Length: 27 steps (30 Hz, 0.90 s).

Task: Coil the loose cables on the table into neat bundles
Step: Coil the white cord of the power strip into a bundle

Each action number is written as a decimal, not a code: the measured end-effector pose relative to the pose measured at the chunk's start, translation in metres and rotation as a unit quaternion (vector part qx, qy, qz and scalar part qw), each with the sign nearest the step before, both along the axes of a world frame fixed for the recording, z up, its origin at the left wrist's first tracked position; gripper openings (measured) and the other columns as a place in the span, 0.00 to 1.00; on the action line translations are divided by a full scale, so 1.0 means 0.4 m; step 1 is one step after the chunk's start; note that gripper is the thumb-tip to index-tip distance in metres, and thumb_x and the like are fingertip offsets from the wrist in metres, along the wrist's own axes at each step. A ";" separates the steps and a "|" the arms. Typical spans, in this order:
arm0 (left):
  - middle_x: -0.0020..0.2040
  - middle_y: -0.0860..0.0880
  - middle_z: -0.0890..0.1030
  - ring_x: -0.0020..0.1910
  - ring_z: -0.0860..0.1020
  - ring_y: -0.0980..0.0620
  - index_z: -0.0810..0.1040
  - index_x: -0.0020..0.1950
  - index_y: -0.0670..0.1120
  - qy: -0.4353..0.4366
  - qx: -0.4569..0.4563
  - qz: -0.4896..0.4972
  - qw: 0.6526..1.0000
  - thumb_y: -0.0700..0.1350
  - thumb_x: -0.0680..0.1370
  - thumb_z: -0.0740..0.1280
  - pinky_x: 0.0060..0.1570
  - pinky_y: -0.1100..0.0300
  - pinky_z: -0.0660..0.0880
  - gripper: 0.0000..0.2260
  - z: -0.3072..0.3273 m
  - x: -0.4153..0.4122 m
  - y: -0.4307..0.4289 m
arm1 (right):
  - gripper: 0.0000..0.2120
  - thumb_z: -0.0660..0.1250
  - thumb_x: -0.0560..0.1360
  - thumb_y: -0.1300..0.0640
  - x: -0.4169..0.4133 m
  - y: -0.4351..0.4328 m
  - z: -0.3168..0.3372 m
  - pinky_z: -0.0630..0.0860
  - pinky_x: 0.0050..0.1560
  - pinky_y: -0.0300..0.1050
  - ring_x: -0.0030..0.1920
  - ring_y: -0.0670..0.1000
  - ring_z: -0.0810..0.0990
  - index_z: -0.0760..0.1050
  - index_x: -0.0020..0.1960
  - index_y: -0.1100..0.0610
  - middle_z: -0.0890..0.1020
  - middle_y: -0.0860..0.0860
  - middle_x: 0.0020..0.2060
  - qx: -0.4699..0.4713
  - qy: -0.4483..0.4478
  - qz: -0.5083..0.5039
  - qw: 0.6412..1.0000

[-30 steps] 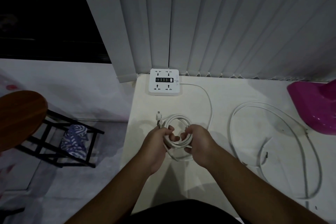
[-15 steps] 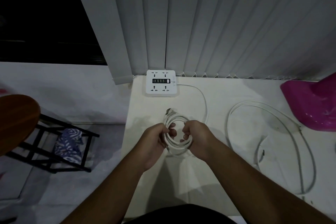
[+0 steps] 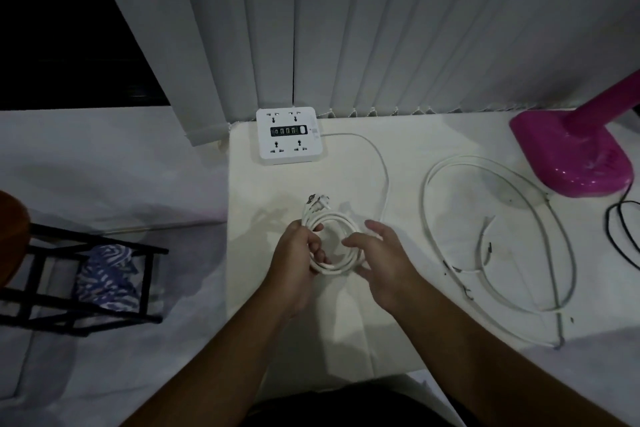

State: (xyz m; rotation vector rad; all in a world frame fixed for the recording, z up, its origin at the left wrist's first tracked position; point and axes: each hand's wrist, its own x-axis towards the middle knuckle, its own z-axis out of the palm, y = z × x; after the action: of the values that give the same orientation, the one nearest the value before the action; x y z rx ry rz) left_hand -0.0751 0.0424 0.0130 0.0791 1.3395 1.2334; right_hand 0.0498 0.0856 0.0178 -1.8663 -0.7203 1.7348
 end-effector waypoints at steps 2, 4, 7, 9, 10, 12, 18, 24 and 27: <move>0.26 0.50 0.67 0.23 0.66 0.53 0.74 0.46 0.41 0.035 -0.006 -0.025 0.999 0.33 0.72 0.55 0.31 0.58 0.66 0.10 -0.006 -0.001 -0.001 | 0.43 0.77 0.65 0.63 0.013 0.002 -0.012 0.81 0.57 0.55 0.59 0.58 0.78 0.64 0.75 0.45 0.69 0.50 0.67 0.038 -0.019 0.005 0.999; 0.26 0.50 0.66 0.23 0.65 0.53 0.74 0.44 0.42 0.076 -0.009 -0.069 0.995 0.33 0.72 0.54 0.33 0.57 0.65 0.10 -0.006 0.000 0.003 | 0.52 0.77 0.66 0.65 0.023 0.009 -0.018 0.79 0.61 0.59 0.61 0.60 0.78 0.53 0.80 0.43 0.69 0.51 0.67 0.035 0.034 0.020 0.999; 0.26 0.49 0.64 0.23 0.62 0.51 0.75 0.45 0.39 0.129 -0.026 -0.142 0.981 0.33 0.71 0.54 0.30 0.58 0.65 0.11 -0.006 0.003 0.023 | 0.34 0.71 0.68 0.70 0.049 0.031 -0.010 0.81 0.50 0.52 0.51 0.61 0.84 0.67 0.73 0.62 0.81 0.61 0.56 -0.018 0.097 0.094 0.991; 0.28 0.46 0.62 0.24 0.60 0.50 0.76 0.45 0.38 0.144 -0.034 -0.181 0.972 0.32 0.71 0.54 0.29 0.59 0.63 0.11 -0.002 0.007 0.044 | 0.17 0.67 0.67 0.70 0.069 0.051 -0.002 0.77 0.42 0.47 0.42 0.57 0.80 0.79 0.55 0.62 0.79 0.61 0.44 -0.058 0.110 0.160 0.979; 0.29 0.45 0.63 0.25 0.61 0.49 0.76 0.45 0.38 0.141 -0.034 -0.192 0.971 0.33 0.72 0.54 0.29 0.59 0.63 0.12 0.001 0.013 0.055 | 0.14 0.65 0.67 0.70 0.080 0.065 -0.004 0.75 0.39 0.46 0.38 0.55 0.77 0.80 0.50 0.60 0.77 0.60 0.40 -0.073 0.127 0.169 0.975; 0.30 0.44 0.67 0.25 0.65 0.48 0.78 0.46 0.38 0.124 -0.041 -0.196 0.972 0.33 0.72 0.55 0.29 0.59 0.64 0.12 0.008 0.041 0.074 | 0.14 0.60 0.68 0.69 0.101 0.097 -0.006 0.72 0.37 0.46 0.32 0.52 0.73 0.79 0.50 0.60 0.73 0.57 0.35 -0.100 0.171 0.148 0.969; 0.37 0.40 0.77 0.37 0.76 0.45 0.81 0.45 0.41 0.102 -0.003 -0.099 0.990 0.38 0.72 0.66 0.38 0.52 0.72 0.06 0.006 0.164 0.102 | 0.11 0.55 0.70 0.70 0.181 0.178 -0.004 0.65 0.32 0.45 0.29 0.50 0.65 0.73 0.42 0.61 0.68 0.53 0.30 -0.082 0.156 0.094 0.980; 0.36 0.45 0.77 0.36 0.77 0.49 0.80 0.52 0.41 -0.002 -0.012 0.091 0.996 0.38 0.77 0.64 0.45 0.54 0.73 0.07 -0.017 0.280 0.078 | 0.12 0.57 0.72 0.70 0.217 0.191 -0.023 0.67 0.37 0.46 0.35 0.52 0.69 0.76 0.49 0.61 0.72 0.54 0.35 -0.060 0.110 0.124 0.984; 0.35 0.45 0.73 0.32 0.74 0.51 0.78 0.49 0.40 -0.013 -0.001 0.168 0.986 0.35 0.75 0.60 0.41 0.55 0.72 0.08 -0.010 0.288 0.097 | 0.12 0.60 0.71 0.69 0.212 0.181 -0.032 0.71 0.43 0.49 0.40 0.53 0.74 0.74 0.51 0.60 0.76 0.56 0.41 -0.013 0.068 0.172 0.983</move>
State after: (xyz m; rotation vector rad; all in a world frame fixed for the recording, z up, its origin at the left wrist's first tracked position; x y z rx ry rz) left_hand 0.0402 0.0811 0.0089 -0.1709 1.3680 1.5096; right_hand 0.1346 0.1580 0.0049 -1.6955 -1.0158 2.0688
